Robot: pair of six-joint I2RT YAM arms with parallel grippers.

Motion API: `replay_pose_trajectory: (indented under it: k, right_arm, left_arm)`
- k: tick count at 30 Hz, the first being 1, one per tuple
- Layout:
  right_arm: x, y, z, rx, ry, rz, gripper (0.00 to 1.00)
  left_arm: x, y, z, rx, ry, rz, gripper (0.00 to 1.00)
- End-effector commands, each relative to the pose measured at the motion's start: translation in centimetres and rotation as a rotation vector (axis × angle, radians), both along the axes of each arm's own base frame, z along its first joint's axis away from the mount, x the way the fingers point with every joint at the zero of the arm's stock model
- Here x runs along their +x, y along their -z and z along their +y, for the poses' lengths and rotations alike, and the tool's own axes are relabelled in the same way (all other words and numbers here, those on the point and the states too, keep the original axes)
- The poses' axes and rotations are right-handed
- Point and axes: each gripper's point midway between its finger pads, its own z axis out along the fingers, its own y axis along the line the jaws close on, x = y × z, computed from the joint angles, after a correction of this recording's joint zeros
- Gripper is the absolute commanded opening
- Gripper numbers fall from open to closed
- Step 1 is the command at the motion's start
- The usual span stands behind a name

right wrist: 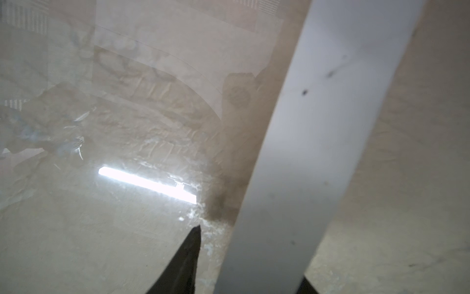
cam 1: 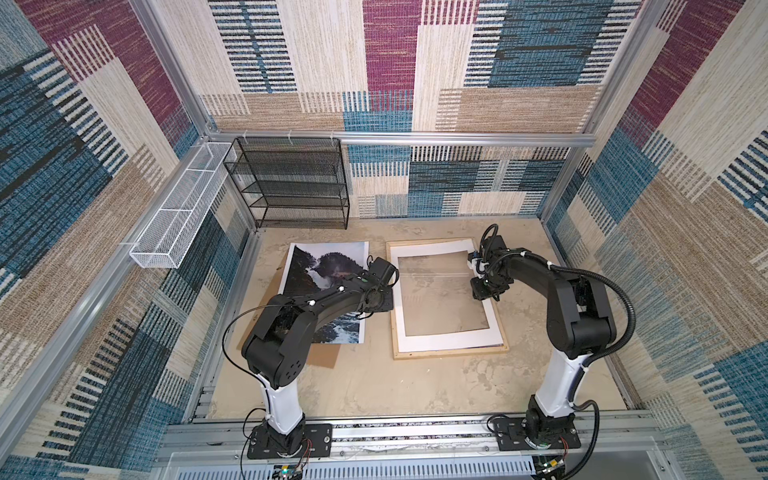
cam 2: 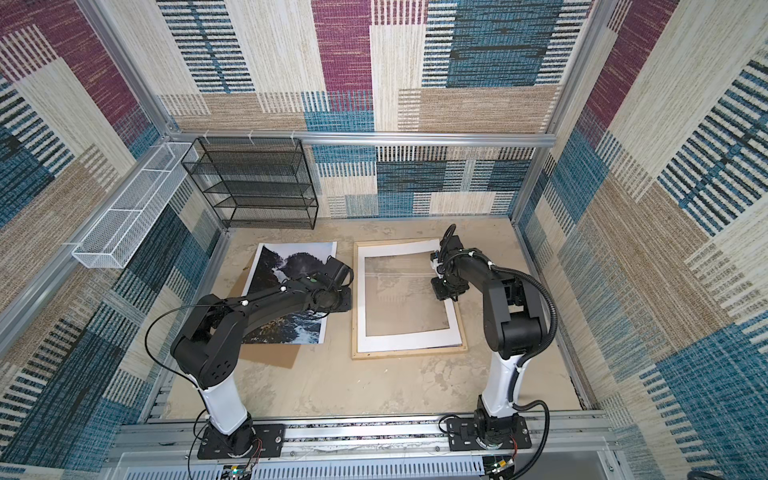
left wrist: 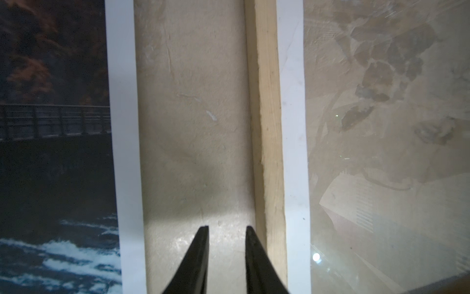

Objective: Put the photo into the frame

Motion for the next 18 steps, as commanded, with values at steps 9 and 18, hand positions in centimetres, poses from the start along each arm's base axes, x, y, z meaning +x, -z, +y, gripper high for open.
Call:
replay_pose_trajectory:
  k: [9,18]
  right_arm:
    - [1.9,-5.7,-1.6,-0.008,0.093,-0.168,0.63]
    - [3.7,-8.2,-2.7,0.006,0.175,-0.254,0.65]
  left_arm:
    - [0.1,-0.9,-0.1,-0.004,0.012,-0.010,0.30]
    - [0.0,0.2,-1.1,-0.029,0.036,0.019,0.29]
